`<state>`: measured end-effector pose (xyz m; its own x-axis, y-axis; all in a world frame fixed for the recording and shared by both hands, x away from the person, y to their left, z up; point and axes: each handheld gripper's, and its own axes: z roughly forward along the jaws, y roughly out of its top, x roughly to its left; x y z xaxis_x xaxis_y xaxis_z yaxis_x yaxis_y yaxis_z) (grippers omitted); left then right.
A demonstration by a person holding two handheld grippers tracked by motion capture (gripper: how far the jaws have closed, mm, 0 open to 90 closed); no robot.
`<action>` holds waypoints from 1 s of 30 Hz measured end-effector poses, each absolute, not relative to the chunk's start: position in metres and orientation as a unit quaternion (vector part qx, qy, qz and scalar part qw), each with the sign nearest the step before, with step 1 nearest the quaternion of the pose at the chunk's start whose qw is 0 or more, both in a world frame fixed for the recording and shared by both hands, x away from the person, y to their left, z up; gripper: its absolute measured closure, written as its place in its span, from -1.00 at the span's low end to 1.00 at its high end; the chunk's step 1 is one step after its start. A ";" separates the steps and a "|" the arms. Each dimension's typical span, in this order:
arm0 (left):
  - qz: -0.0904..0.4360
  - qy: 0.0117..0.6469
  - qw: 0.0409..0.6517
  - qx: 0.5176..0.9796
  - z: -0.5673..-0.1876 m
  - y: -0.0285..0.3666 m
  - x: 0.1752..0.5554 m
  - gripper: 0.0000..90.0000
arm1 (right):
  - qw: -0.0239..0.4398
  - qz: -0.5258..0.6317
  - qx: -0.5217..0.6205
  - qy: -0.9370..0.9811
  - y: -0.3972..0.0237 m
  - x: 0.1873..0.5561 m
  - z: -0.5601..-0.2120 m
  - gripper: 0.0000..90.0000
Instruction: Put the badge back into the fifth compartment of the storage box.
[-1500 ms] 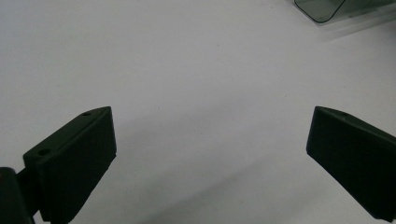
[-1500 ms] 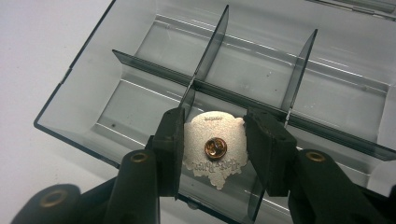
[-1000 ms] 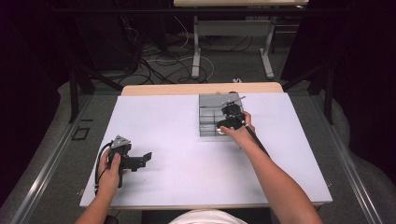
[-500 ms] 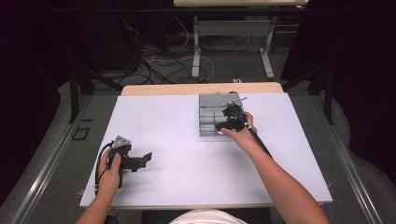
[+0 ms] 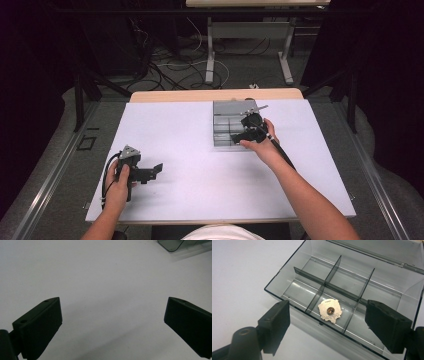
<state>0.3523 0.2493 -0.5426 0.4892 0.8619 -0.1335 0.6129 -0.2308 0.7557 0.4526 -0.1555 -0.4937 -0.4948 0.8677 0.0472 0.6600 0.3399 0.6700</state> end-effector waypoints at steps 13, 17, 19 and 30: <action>0.160 0.481 0.394 0.767 -0.543 0.249 0.352 -0.96 | 0.166 0.336 0.486 0.789 -0.168 0.435 -0.489 -0.68; 0.161 0.481 0.397 0.765 -0.543 0.249 0.352 -0.96 | 0.165 0.350 0.484 0.785 -0.175 0.426 -0.485 -0.69; 0.161 0.482 0.396 0.765 -0.543 0.249 0.352 -0.96 | 0.169 0.354 0.482 0.783 -0.178 0.421 -0.484 -0.71; 0.163 0.488 0.400 0.758 -0.544 0.248 0.352 -0.96 | 0.183 0.360 0.488 0.774 -0.205 0.398 -0.483 -0.79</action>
<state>0.3519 0.2484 -0.5437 0.4702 0.8709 -0.1430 0.6098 -0.2034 0.7660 0.3984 -0.2052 -0.4829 -0.4563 0.8873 0.0679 0.6237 0.2644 0.7356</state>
